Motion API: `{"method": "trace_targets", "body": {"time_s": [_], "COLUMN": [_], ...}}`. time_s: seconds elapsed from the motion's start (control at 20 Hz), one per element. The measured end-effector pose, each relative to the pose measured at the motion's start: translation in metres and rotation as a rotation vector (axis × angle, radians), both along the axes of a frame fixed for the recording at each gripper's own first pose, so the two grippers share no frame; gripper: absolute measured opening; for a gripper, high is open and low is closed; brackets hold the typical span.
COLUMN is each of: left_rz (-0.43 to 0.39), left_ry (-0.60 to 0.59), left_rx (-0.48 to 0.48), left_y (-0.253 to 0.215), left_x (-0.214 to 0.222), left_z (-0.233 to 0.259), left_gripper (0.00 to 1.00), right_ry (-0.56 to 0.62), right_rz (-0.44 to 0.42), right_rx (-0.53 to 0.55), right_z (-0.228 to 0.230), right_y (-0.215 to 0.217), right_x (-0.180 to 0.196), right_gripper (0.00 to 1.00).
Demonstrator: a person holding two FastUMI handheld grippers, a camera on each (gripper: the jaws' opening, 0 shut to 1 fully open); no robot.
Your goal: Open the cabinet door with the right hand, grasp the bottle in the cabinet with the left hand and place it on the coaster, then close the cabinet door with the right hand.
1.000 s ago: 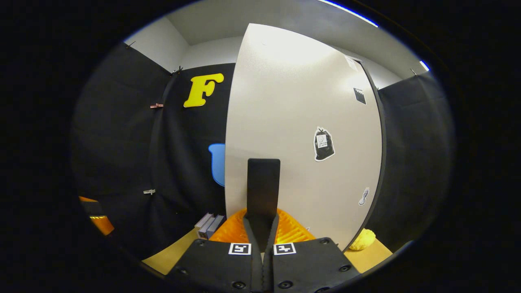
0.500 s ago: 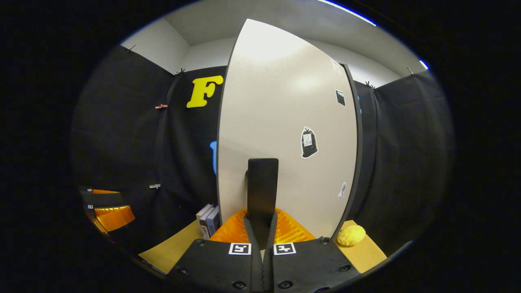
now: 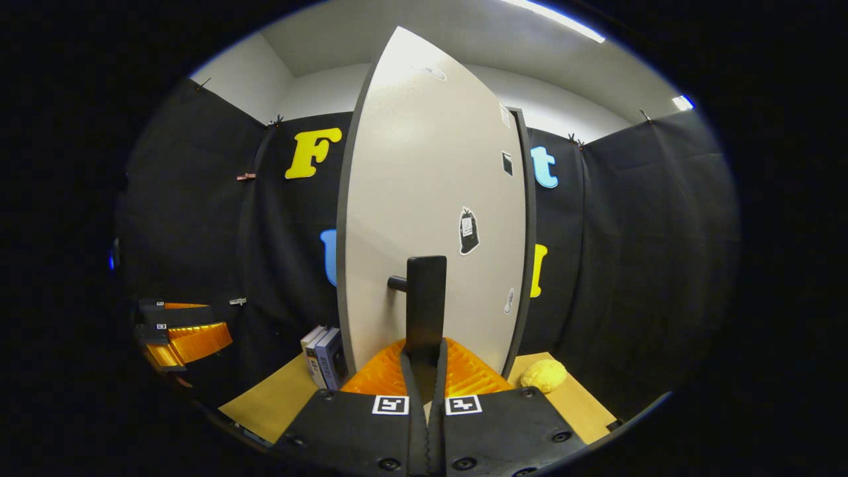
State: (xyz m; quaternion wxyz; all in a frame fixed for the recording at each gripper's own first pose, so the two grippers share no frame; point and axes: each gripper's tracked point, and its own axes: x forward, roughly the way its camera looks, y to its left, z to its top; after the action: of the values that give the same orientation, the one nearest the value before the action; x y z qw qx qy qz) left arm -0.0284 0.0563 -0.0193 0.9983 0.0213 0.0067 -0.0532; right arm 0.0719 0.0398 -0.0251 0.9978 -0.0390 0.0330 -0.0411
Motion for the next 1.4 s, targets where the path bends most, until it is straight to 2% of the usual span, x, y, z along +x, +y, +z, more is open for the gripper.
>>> {"method": "trace_targets", "body": {"time_s": [0.15,0.25,0.3,0.45,0.5,0.55,0.65,0.85,0.95,1.05,1.3,1.35,1.4], "left_rz": [-0.029,-0.047,-0.050,-0.070,-0.082,-0.087,-0.094,-0.111,-0.105,-0.097,-0.072,-0.067,-0.065], "left_ry": [-0.003,-0.002,0.003,0.022,0.022,0.022,0.023,0.030,0.032,0.032,0.015,0.009,0.004], "left_rx": [-0.001,-0.010,-0.016,-0.029,-0.029,-0.025,-0.015,-0.006,0.007,0.013,0.028,0.031,0.030], "left_y": [-0.013,-0.027,-0.033,-0.056,-0.066,-0.073,-0.088,-0.116,-0.126,-0.134,-0.149,-0.152,-0.155], "left_x": [0.010,0.022,0.029,0.051,0.058,0.067,0.083,0.113,0.131,0.148,0.213,0.226,0.242], "left_z": [-0.001,-0.003,-0.004,-0.007,-0.007,-0.006,-0.008,-0.012,-0.015,-0.015,-0.011,-0.011,-0.012], "left_gripper": [0.88,0.88,0.92,0.88,0.92,0.92,0.85,0.88,0.85,0.88,0.88,0.85,0.85], "right_ry": [-0.015,-0.031,-0.033,-0.035,-0.036,-0.036,-0.034,-0.035,-0.035,-0.037,-0.037,-0.033,-0.015], "right_rz": [-0.035,-0.039,-0.040,-0.025,-0.027,-0.032,-0.050,-0.104,-0.086,-0.063,-0.024,-0.010,0.014], "right_rx": [-0.007,-0.017,-0.012,-0.004,-0.007,-0.012,-0.022,-0.080,-0.052,0.009,0.050,0.069,0.081], "right_z": [0.004,0.008,0.007,0.009,0.009,0.009,0.012,0.013,0.014,0.016,0.013,0.014,0.008], "right_y": [-0.024,-0.038,-0.044,-0.059,-0.062,-0.070,-0.090,-0.132,-0.146,-0.151,-0.179,-0.184,-0.182], "right_x": [-0.017,-0.024,-0.026,-0.032,-0.033,-0.036,-0.040,-0.049,-0.050,-0.049,-0.054,-0.054,-0.055], "right_gripper": [0.05,0.05,0.05,0.05,0.05,0.08,0.05,0.05,0.05,0.05,0.05,0.05,0.11]}}
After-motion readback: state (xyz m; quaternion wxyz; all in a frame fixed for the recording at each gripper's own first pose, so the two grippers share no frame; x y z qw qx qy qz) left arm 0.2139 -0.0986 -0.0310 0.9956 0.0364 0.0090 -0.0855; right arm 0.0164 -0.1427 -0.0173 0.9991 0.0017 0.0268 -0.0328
